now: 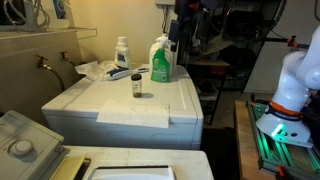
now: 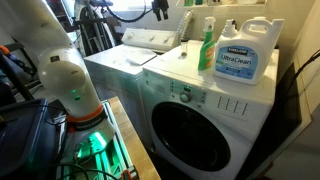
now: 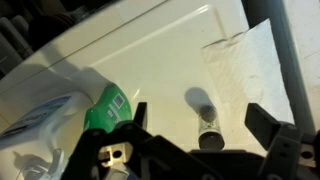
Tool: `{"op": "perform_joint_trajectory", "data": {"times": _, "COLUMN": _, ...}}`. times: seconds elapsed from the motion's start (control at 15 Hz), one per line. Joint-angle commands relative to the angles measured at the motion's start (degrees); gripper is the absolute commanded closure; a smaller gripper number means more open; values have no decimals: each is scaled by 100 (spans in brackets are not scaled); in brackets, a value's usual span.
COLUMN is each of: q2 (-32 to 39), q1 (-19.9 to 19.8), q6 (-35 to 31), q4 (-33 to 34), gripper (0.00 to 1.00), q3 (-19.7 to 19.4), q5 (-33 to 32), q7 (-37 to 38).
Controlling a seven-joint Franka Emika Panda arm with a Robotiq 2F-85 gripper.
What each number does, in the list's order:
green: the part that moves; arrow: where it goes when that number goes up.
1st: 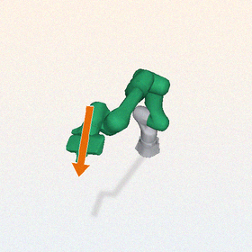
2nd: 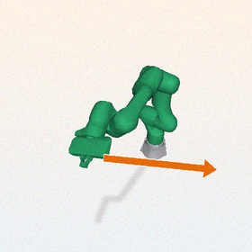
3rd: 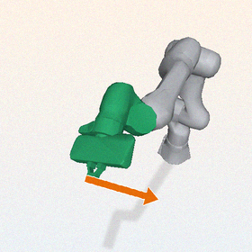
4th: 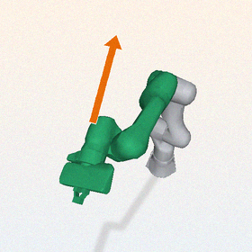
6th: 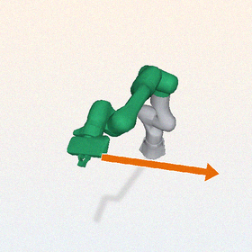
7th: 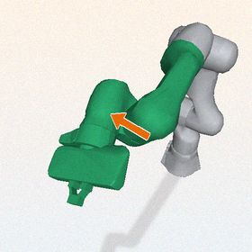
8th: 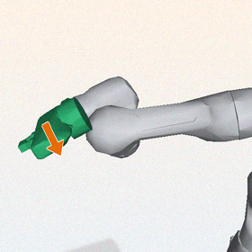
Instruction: Remove the lid from the bottle and put it on the washing machine
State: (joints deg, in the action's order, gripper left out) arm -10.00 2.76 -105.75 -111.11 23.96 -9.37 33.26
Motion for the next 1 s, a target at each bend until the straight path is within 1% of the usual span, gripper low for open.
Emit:
{"op": "perform_joint_trajectory", "data": {"times": 0.0, "q2": 360, "q1": 323, "q6": 2, "q4": 238, "gripper": 0, "q3": -384, "q5": -17, "q7": 55}}
{"op": "perform_joint_trajectory", "data": {"times": 0.13, "q2": 911, "q1": 381, "q6": -9, "q4": 650, "gripper": 0, "q3": -585, "q5": 62, "q7": 16}}
{"op": "perform_joint_trajectory", "data": {"times": 0.27, "q2": 1121, "q1": 418, "q6": -8, "q4": 839, "gripper": 0, "q3": -628, "q5": 85, "q7": 7}}
{"op": "perform_joint_trajectory", "data": {"times": 0.33, "q2": 1256, "q1": 467, "q6": -148, "q4": 921, "gripper": 0, "q3": -604, "q5": -18, "q7": 316}}
{"op": "perform_joint_trajectory", "data": {"times": 0.4, "q2": 1405, "q1": 520, "q6": -409, "q4": 979, "gripper": 0, "q3": -627, "q5": 96, "q7": 630}}
{"op": "perform_joint_trajectory", "data": {"times": 0.47, "q2": 1490, "q1": 613, "q6": -611, "q4": 1000, "gripper": 0, "q3": -670, "q5": 10, "q7": 890}}
{"op": "perform_joint_trajectory", "data": {"times": 0.6, "q2": 1799, "q1": 820, "q6": -945, "q4": 1143, "gripper": 0, "q3": -743, "q5": -272, "q7": 1315}}
{"op": "perform_joint_trajectory", "data": {"times": 0.73, "q2": 2178, "q1": 1050, "q6": -932, "q4": 1436, "gripper": 0, "q3": -862, "q5": -690, "q7": 1645}}
{"op": "perform_joint_trajectory", "data": {"times": 0.93, "q2": 2749, "q1": 1432, "q6": -620, "q4": 1986, "gripper": 0, "q3": -1114, "q5": -1429, "q7": 1921}}
